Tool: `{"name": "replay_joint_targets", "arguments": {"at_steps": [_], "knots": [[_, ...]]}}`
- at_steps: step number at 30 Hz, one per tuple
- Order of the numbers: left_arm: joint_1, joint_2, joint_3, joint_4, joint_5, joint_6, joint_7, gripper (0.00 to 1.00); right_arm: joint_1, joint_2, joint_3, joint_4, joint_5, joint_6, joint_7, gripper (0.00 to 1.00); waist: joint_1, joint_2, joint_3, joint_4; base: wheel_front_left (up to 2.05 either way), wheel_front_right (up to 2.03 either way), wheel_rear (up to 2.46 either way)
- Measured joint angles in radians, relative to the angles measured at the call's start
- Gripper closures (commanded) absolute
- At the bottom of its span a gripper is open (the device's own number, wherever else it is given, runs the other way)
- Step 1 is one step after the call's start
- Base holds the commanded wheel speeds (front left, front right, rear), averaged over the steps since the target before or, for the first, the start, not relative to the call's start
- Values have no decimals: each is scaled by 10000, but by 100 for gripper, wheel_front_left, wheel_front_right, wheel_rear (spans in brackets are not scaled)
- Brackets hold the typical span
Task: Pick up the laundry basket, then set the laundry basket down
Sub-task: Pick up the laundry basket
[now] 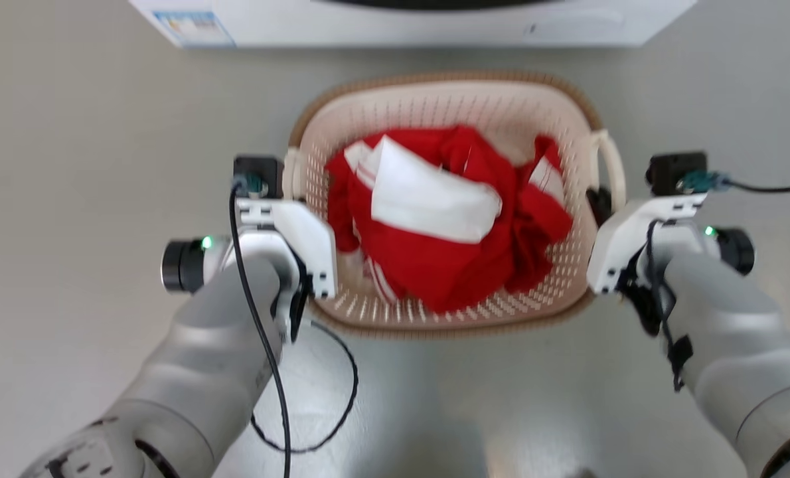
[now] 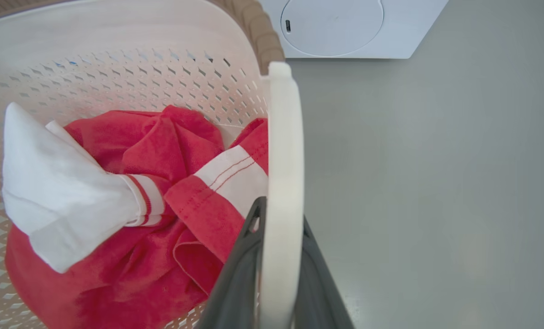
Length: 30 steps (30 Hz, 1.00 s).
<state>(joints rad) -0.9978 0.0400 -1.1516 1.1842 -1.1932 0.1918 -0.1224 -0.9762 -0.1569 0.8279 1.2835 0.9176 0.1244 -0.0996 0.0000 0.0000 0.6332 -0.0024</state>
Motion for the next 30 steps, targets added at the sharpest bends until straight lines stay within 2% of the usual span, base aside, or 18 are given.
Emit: {"name": "replay_joint_targets", "arguments": {"at_steps": [19, 30], "knots": [[2239, 25, -700, 322, -815, -602, 1444, 100, 2109, 491, 186, 199, 8, -8, 1682, 100, 0, 1, -3698, -278, 0, 0, 0], [3201, 104, -972, 316, -1068, -790, 2243, 100, 2999, 708, 29, 242, -167, -10, 2539, 100, 0, 1, -5498, -375, 0, 0, 0]]}}
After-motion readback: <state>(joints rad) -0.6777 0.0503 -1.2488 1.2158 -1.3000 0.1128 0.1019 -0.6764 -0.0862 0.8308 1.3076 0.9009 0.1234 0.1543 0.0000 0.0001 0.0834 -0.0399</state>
